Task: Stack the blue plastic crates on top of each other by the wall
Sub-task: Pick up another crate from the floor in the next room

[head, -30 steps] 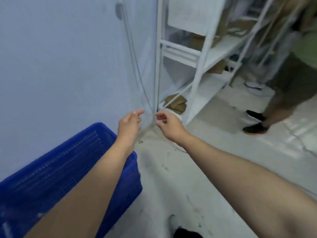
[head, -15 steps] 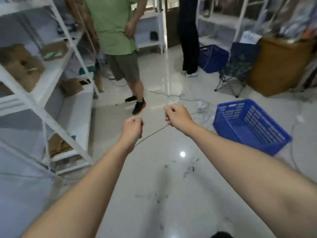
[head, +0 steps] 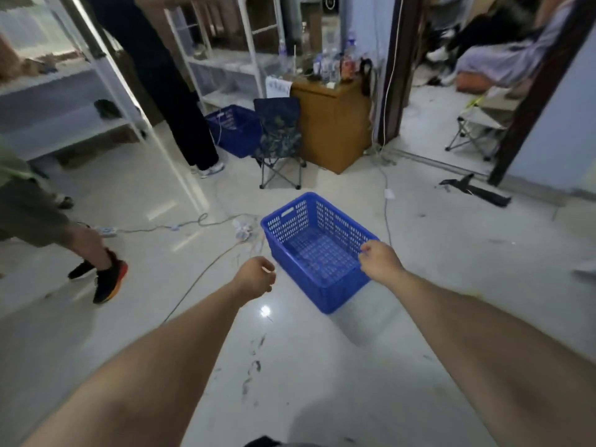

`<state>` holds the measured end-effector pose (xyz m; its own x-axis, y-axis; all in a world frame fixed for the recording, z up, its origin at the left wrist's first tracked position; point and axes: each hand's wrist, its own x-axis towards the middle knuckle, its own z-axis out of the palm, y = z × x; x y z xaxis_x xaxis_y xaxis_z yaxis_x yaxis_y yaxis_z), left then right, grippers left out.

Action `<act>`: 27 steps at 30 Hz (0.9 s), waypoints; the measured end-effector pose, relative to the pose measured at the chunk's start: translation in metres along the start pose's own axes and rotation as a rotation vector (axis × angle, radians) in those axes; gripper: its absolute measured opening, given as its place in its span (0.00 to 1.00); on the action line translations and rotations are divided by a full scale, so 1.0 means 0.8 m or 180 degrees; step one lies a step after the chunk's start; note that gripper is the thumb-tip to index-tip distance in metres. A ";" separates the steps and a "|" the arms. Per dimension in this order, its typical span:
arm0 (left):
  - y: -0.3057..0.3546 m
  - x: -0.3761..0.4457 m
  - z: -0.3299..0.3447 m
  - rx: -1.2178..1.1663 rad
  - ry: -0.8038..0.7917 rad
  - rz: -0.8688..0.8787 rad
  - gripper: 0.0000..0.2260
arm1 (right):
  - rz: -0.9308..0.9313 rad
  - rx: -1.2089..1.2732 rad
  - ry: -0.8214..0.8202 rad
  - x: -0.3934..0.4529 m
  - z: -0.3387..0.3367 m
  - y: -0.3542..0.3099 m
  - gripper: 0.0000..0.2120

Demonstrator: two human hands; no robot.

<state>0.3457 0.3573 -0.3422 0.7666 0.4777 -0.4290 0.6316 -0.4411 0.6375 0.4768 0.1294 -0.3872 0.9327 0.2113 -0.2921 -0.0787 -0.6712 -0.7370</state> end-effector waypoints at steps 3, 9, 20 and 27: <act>0.011 0.044 0.033 0.1308 -0.0402 0.0125 0.20 | 0.0396 -0.0033 0.0067 0.035 -0.026 0.034 0.10; 0.012 0.165 0.076 0.1827 -0.1096 0.0022 0.26 | 0.0618 -0.0427 -0.0699 0.136 -0.042 0.042 0.11; 0.030 0.478 0.092 0.0327 -0.1123 -0.0955 0.17 | 0.0718 -0.0897 -0.1070 0.433 0.007 0.002 0.11; 0.041 0.625 0.112 -0.0391 -0.0977 -0.1473 0.14 | 0.0706 -0.1054 -0.1521 0.631 0.069 -0.019 0.17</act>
<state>0.7597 0.5140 -0.5932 0.4232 0.3494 -0.8360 0.9057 -0.1380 0.4008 0.9294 0.2857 -0.5574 0.6400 0.2847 -0.7137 -0.0679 -0.9043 -0.4216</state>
